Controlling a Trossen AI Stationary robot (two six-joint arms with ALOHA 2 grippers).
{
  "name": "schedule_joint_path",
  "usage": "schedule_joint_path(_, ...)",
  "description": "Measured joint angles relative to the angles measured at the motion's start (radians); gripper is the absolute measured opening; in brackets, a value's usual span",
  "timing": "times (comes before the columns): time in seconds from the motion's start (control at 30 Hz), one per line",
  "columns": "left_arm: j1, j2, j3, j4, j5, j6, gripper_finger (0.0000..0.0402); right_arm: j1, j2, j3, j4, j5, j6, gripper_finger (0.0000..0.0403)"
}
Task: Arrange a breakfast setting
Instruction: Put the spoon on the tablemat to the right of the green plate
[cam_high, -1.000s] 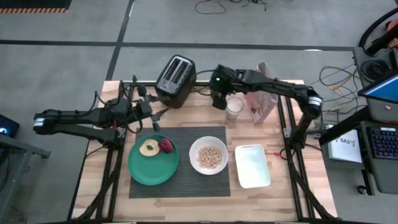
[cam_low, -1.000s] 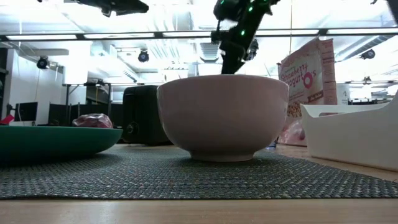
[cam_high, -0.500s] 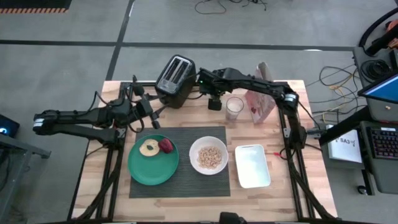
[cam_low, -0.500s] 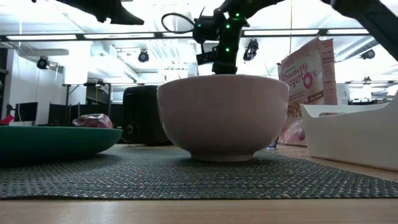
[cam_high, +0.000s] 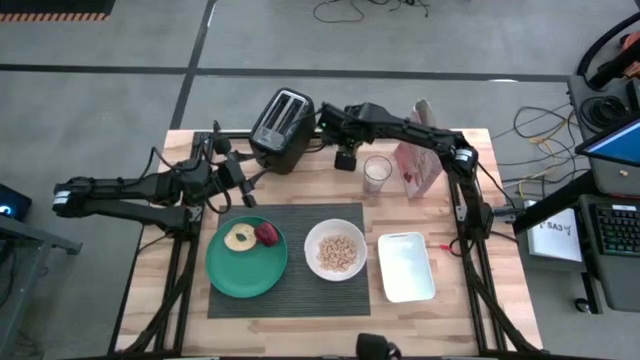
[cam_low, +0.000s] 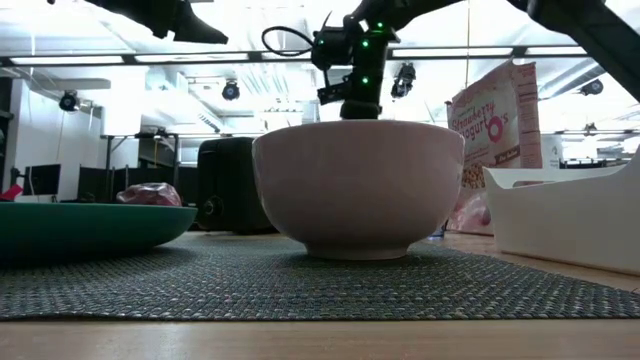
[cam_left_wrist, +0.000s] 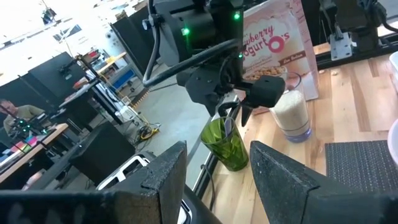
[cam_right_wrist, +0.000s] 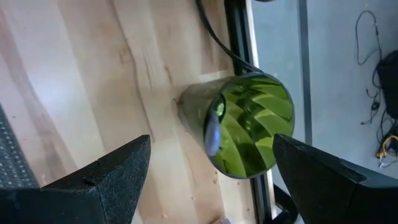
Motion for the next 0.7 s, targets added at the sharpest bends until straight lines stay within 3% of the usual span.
schedule_joint_path(0.23,0.000,0.000,0.000,-0.001,0.000,-0.002,0.0160,-0.025,0.011,-0.018,0.018,0.000,-0.015,0.0310)
schedule_joint_path(0.7,0.000,0.000,0.000,-0.001,0.000,-0.002,0.0160,-0.031,0.011,-0.023,0.065,-0.003,-0.011,0.0155)
